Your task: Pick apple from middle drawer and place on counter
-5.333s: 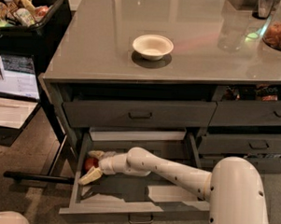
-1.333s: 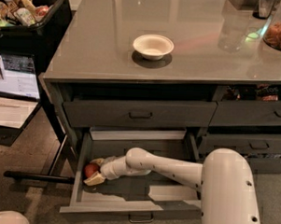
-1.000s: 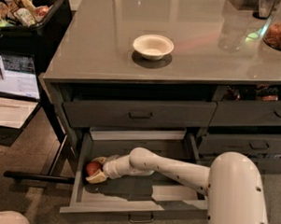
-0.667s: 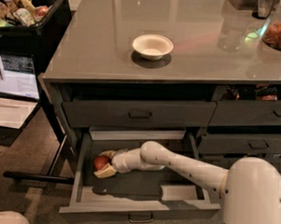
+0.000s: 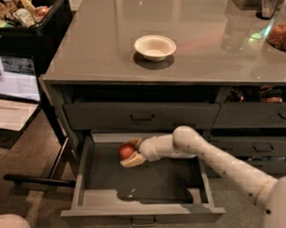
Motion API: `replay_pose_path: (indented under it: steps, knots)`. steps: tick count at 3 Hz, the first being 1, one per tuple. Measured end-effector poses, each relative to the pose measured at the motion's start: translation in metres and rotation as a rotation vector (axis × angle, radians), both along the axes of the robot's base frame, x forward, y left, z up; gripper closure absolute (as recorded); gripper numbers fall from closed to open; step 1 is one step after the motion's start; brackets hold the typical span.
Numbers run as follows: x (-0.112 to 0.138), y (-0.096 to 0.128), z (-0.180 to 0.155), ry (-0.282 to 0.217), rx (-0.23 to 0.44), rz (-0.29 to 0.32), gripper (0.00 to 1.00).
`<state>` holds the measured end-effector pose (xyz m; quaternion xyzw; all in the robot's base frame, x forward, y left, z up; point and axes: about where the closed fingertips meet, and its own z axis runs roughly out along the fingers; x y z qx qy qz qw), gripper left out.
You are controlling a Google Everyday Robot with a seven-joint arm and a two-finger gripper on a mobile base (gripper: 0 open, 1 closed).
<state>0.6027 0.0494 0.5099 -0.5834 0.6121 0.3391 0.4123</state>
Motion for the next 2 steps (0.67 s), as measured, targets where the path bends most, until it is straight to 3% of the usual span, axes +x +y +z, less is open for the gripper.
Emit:
replay_pose_path:
  steps: [2]
  knots:
    - [0.019, -0.106, 0.097, -0.095, -0.1, -0.023, 1.0]
